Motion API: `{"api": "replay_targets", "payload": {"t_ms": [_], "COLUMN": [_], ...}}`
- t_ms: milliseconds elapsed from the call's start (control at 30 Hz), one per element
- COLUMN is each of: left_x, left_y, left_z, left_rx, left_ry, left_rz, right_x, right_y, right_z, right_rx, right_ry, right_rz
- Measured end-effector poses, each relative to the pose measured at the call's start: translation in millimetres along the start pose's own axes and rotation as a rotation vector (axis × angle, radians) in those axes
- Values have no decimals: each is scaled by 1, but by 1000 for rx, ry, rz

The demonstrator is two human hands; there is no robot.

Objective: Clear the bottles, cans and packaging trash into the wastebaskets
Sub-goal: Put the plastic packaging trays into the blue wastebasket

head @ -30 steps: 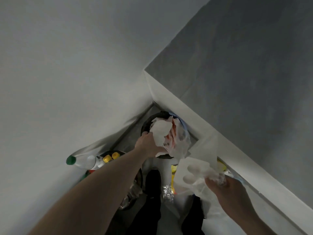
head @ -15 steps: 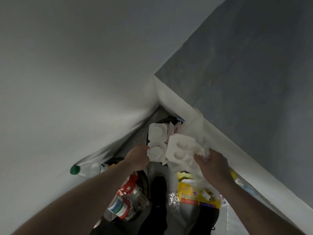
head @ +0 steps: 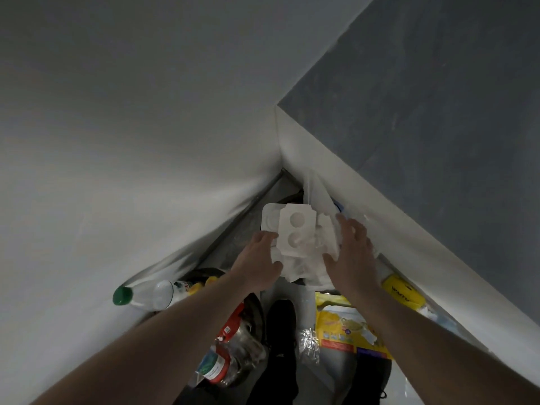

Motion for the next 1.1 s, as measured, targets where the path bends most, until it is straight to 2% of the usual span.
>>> {"api": "replay_targets", "payload": {"t_ms": [67, 200, 333, 500, 600, 767, 867, 1100], "left_x": [7, 28, 53, 77, 89, 107, 118, 147], "left_y": [5, 18, 33, 48, 52, 62, 66, 76], "left_z": [-3, -3, 4, 6, 2, -1, -2, 8], "left_rx": [47, 230, 319, 543, 691, 832, 838, 784], "left_ry": [21, 6, -41, -43, -26, -6, 18, -75], "left_rz": [47, 160, 213, 116, 41, -24, -84, -15], "right_x": [0, 20, 57, 96, 112, 136, 151, 158], "right_y": [12, 39, 72, 107, 119, 131, 148, 152], "right_z": [-2, -12, -13, -37, -52, -56, -64, -68], "right_rx": [-108, -155, -245, -331, -385, -310, -308, -217], "right_ry": [-70, -131, -112, 39, 64, 134, 227, 276], "right_rz": [51, 135, 173, 377, 419, 473, 546, 485]}}
Point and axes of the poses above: each hand's wrist, its own x-axis towards the middle knuckle, its own y-axis out of the palm, z = x × y, the point moved 6 cm from there along x, towards the middle knuckle, and after that the axes turned 13 degrees about z, right-handed, at the moved point
